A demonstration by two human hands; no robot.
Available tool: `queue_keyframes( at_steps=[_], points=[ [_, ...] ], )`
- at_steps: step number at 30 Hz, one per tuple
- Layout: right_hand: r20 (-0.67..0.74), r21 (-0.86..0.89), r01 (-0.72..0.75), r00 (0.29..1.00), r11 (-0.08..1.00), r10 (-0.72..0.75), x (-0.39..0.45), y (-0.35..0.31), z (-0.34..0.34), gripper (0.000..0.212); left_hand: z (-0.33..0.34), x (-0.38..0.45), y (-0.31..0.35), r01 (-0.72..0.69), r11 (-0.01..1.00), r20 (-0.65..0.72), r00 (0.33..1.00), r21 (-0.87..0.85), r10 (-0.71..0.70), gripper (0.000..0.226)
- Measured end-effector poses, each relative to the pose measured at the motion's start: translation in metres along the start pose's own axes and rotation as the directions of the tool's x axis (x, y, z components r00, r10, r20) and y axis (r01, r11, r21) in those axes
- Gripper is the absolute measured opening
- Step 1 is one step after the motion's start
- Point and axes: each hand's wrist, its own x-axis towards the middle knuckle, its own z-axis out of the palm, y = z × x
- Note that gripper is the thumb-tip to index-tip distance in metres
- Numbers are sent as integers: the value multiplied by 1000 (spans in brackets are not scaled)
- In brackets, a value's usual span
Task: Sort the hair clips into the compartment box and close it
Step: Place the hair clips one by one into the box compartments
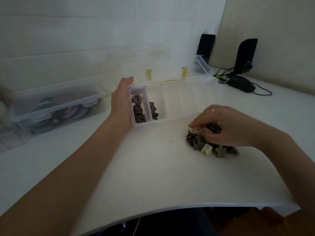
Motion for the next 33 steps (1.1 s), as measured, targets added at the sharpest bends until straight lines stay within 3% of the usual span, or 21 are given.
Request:
queue_keyframes(
  at_steps=[3, 6, 8, 10, 12, 18, 20, 23, 28, 30, 33],
  points=[
    [-4, -4, -5, 1000, 1000, 5, 1, -3, 5, 38, 1, 0, -2, 6, 1000, -64, 998, -20, -7, 65],
    [-70, 43, 25, 997, 999, -22, 4, -9, 7, 33, 2, 0, -3, 4, 1000, -60, 998, -28, -5, 63],
    [-108, 265, 67, 993, 962, -39, 6, -16, 2, 29, 0, 1, -3, 6, 999, -43, 999, -32, -7, 57],
    [-122, 543, 139, 989, 829, -86, 13, -22, -7, 35, -2, 3, -3, -13, 1000, 0, 1000, -2, 13, 54],
    [-143, 679, 195, 981, 707, -133, 26, -22, -14, 42, -3, 4, -3, -9, 1000, -22, 1000, 16, 10, 59],
    [-254, 678, 305, 951, 668, -175, 69, -43, -3, 26, 0, 4, -9, -64, 997, -104, 992, 36, 67, 75],
    [-383, 513, 377, 905, 771, -188, 79, -54, 5, 16, 2, 3, -10, -98, 994, -98, 990, 56, 103, 81],
    [-502, 86, 373, 817, 924, -283, 90, -62, 15, 12, 4, 2, -10, -133, 987, -97, 985, 85, 141, 83],
    [-521, -309, 315, 734, 898, -436, 100, -75, 25, 13, 5, -4, -9, -74, 997, -38, 997, -12, 74, 62],
    [-486, -489, 207, 742, 847, -462, 101, -82, 30, 17, 7, -7, -8, -60, 998, -62, 996, -4, 60, 65],
    [-387, -556, 177, 809, 812, -442, 96, -89, 31, 7, 8, -8, -7, -48, 999, -71, 996, -12, 47, 74]
  ],
)
